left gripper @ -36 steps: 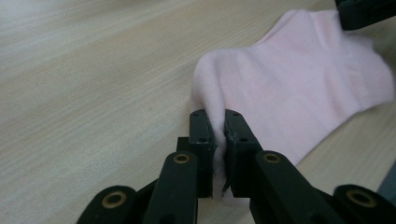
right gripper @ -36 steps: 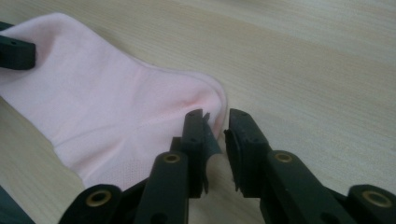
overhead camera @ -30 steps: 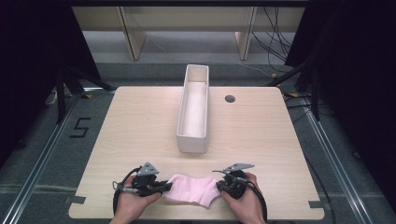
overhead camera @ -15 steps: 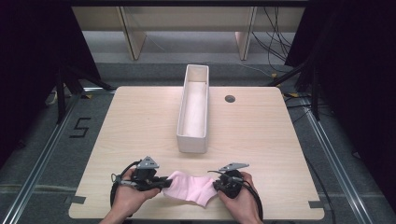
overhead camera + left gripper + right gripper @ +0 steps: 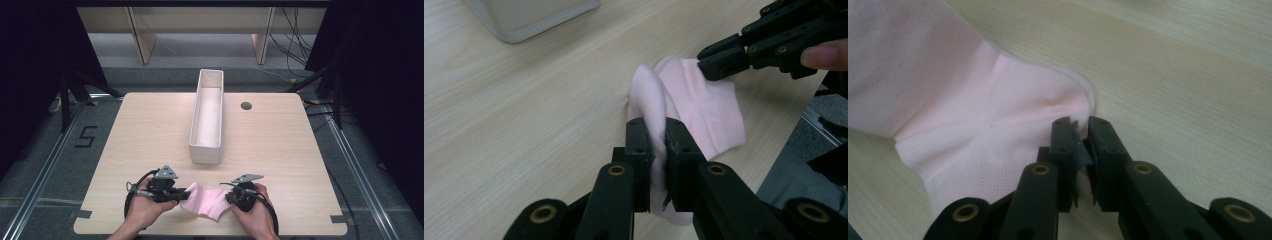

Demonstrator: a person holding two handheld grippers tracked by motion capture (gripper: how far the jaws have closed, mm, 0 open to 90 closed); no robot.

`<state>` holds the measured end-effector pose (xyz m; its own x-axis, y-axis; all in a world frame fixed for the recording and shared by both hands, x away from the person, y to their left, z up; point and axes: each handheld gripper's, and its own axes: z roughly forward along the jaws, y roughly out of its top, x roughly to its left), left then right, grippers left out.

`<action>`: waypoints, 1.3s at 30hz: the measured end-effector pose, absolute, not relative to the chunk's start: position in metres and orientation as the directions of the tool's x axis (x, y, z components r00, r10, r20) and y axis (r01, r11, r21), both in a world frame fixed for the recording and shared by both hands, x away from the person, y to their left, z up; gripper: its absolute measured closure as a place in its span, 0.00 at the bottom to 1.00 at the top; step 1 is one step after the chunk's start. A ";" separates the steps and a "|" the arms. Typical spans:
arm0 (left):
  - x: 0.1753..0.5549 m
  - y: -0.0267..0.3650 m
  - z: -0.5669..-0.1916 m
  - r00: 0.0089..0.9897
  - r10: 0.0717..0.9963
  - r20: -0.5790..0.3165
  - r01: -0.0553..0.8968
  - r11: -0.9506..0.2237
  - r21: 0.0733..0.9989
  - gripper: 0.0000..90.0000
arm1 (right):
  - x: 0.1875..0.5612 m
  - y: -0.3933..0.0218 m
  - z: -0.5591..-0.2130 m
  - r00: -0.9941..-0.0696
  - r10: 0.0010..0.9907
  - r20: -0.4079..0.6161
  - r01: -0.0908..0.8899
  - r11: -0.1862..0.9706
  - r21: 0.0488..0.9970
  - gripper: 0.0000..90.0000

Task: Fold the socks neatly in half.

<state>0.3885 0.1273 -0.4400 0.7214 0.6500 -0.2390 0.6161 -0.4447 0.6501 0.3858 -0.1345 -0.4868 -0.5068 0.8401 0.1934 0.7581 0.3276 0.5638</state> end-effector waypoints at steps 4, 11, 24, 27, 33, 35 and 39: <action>0.391 0.116 -0.438 0.736 0.635 -0.232 0.605 -0.465 0.646 0.90 | 0.387 -0.133 -0.488 -0.509 0.837 0.202 0.758 0.324 0.566 0.91; 0.395 0.098 -0.441 0.754 0.614 -0.233 0.598 -0.494 0.631 0.91 | 0.388 -0.134 -0.489 -0.510 0.835 0.205 0.754 0.320 0.574 0.91; 0.401 0.080 -0.438 0.766 0.612 -0.196 0.582 -0.532 0.615 0.90 | 0.388 -0.132 -0.489 -0.511 0.834 0.210 0.758 0.321 0.569 0.92; 0.403 0.076 -0.440 0.777 0.607 -0.163 0.567 -0.565 0.599 0.90 | 0.388 -0.132 -0.489 -0.512 0.833 0.210 0.757 0.321 0.570 0.91; 0.406 0.063 -0.447 0.782 0.610 -0.130 0.559 -0.593 0.580 0.89 | 0.388 -0.132 -0.490 -0.519 0.830 0.205 0.750 0.327 0.575 0.91; 0.406 0.060 -0.450 0.770 0.623 -0.137 0.569 -0.574 0.588 0.88 | 0.387 -0.132 -0.489 -0.514 0.831 0.211 0.754 0.320 0.574 0.90; 0.405 0.052 -0.455 0.781 0.611 -0.131 0.557 -0.586 0.589 0.83 | 0.386 -0.137 -0.485 -0.537 0.815 0.219 0.731 0.320 0.602 0.90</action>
<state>0.4053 0.0522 -0.4554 0.7810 0.6106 -0.1310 0.5568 -0.5858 0.5890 0.3865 -0.1369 -0.4853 -0.5372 0.8146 0.2188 0.7311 0.3204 0.6024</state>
